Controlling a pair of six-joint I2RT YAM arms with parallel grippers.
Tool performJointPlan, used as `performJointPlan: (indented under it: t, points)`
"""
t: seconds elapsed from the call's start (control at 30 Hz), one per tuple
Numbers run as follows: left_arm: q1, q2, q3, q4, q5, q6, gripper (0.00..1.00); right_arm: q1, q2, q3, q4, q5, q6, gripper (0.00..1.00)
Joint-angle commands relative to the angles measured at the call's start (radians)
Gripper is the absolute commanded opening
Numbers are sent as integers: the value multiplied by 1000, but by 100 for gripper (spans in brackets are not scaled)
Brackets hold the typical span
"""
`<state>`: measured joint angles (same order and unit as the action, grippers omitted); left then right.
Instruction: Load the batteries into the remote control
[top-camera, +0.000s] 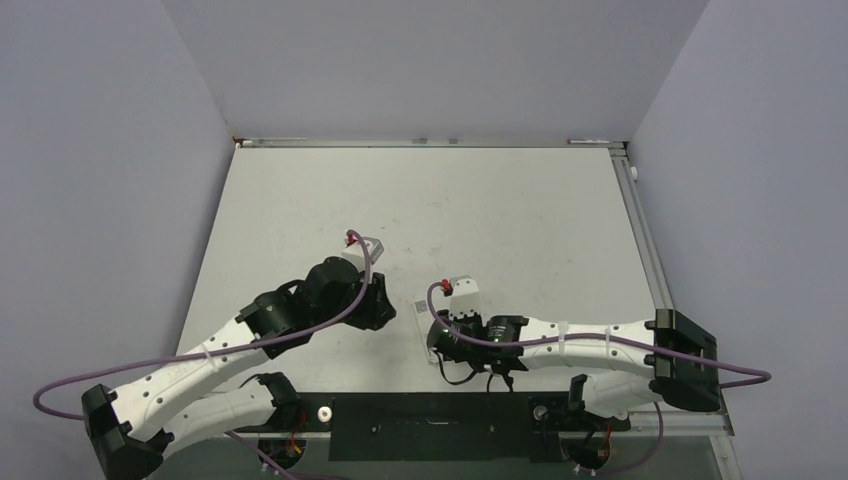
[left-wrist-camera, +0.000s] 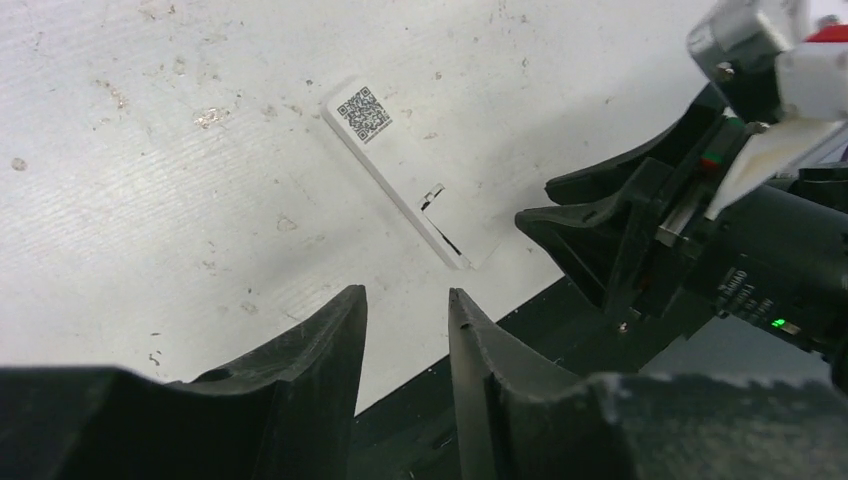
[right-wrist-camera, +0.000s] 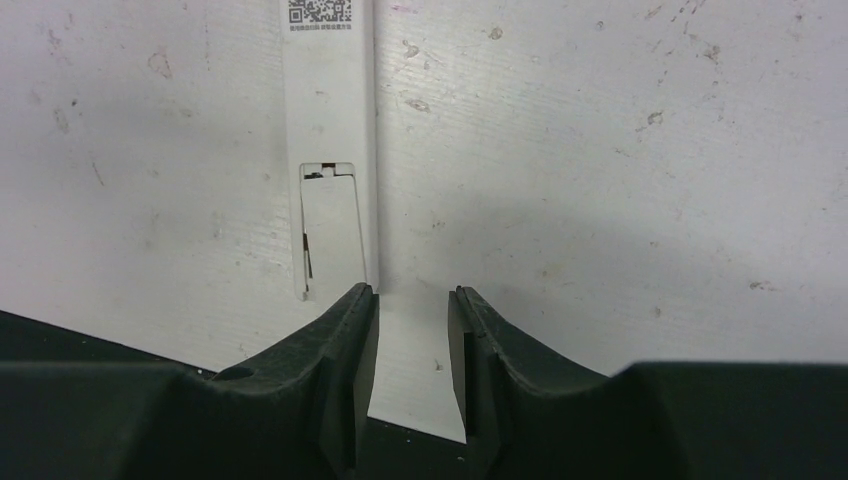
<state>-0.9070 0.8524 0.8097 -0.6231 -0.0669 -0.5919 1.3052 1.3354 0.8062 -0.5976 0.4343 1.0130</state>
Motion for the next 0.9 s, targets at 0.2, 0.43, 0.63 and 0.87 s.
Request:
performJointPlan:
  t: [0.2,0.43,0.63,0.87]
  points:
    - [49,216,94,190,52,-22,0,14,-125,-54,53,29,-55,27]
    - [103,359,125,299,156,-28,0,15,-181,-87,77,-1,-85,23]
    - [121,482,158,346,184,-34,0,16,-251,-109,75,-10,-88,23]
    - [125,614,210,362,192,-39,0,17,-272,-120,79,-27,-112,23]
